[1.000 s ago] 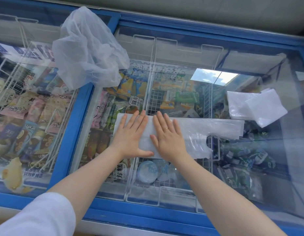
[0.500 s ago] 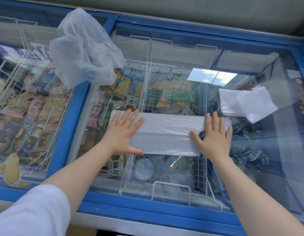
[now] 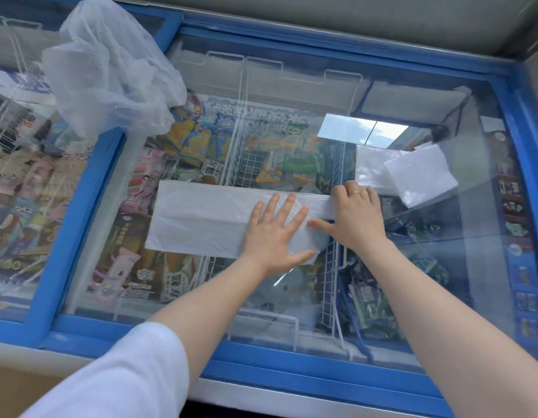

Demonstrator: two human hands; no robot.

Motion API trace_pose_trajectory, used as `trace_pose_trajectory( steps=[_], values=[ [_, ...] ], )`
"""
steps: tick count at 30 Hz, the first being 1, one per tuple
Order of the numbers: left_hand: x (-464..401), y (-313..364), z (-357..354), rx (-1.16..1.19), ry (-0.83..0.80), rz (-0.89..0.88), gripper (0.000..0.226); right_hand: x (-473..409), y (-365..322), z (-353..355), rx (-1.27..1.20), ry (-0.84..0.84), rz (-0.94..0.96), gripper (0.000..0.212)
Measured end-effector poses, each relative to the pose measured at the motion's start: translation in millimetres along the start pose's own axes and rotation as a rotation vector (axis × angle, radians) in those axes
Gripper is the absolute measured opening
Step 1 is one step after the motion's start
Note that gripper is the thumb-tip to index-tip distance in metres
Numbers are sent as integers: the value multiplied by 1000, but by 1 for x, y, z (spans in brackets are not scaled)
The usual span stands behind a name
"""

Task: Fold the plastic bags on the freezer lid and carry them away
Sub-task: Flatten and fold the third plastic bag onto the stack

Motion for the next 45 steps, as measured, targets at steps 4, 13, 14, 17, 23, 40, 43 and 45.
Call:
trace_pose_trajectory(
  steps=[4,13,14,17,23,40,43,45],
  values=[
    [0,0,1,-25,6,-9,91,-7,-3,3,-44,-9,118,69],
    [0,-9,1,-76,3,-81,101,-24,-8,16,-374,-344,127,46],
    [0,-10,1,-71,2,-84,101,-25,-11,16,-304,-338,167,41],
    [1,-10,1,-82,-5,-77,105,-21,-21,14,-228,-309,199,39],
    [1,-11,1,-58,2,-75,110,-19,-25,25,-537,-444,117,33],
    [13,-33,13,66,34,-211,98,-1,-35,15,-462,-412,-46,24],
    [13,-27,23,106,124,-249,85,5,-20,33,-923,-393,-127,10],
    [11,-15,36,201,231,-278,71,16,-1,38,-1203,-311,-273,6]
  ],
)
Point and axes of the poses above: each hand's wrist, its own x-axis away from the middle knuckle, its own z-axis out of the back of the hand, y = z × x, the point moved 5 cm from there along -x, towards the middle knuckle, and after that the axes turned 8 degrees about x, right-handed, at the moved point
